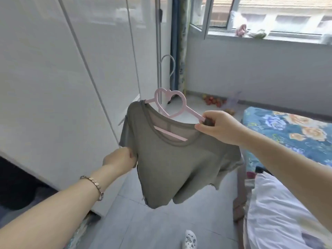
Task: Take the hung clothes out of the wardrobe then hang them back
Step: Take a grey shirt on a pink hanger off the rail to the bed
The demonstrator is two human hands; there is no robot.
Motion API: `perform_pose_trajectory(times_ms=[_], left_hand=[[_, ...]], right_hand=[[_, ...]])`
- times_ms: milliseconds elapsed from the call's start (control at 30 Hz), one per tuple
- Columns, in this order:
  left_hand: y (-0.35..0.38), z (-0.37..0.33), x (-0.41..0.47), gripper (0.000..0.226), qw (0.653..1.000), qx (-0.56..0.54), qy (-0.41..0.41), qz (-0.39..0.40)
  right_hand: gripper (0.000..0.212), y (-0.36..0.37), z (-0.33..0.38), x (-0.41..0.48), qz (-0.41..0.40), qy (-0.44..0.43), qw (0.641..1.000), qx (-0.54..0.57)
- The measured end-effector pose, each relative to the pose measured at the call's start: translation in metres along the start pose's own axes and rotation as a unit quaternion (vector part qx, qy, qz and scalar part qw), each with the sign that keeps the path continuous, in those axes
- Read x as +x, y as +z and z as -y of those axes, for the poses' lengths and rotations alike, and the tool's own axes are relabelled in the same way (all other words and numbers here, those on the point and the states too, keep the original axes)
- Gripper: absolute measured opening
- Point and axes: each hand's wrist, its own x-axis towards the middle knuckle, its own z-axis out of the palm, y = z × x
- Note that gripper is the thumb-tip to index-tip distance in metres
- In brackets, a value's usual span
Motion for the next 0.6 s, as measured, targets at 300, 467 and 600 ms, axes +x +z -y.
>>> perform_pose_trajectory(times_ms=[300,467,600], left_hand=[[0.077,-0.179,0.020,0.020,0.981,0.054,0.181,0.040],[0.117,-0.298,0.016,0.021,0.963,0.086,0.255,0.037],[0.164,-0.393,0.002,0.021,0.947,0.106,0.300,0.056]], right_hand=[[0.039,-0.077,-0.116,-0.133,-0.229,0.170,0.957,0.053],[0.029,-0.130,-0.192,-0.211,-0.319,0.226,0.918,0.059],[0.033,-0.167,-0.270,-0.285,-0.373,0.279,0.883,0.060]])
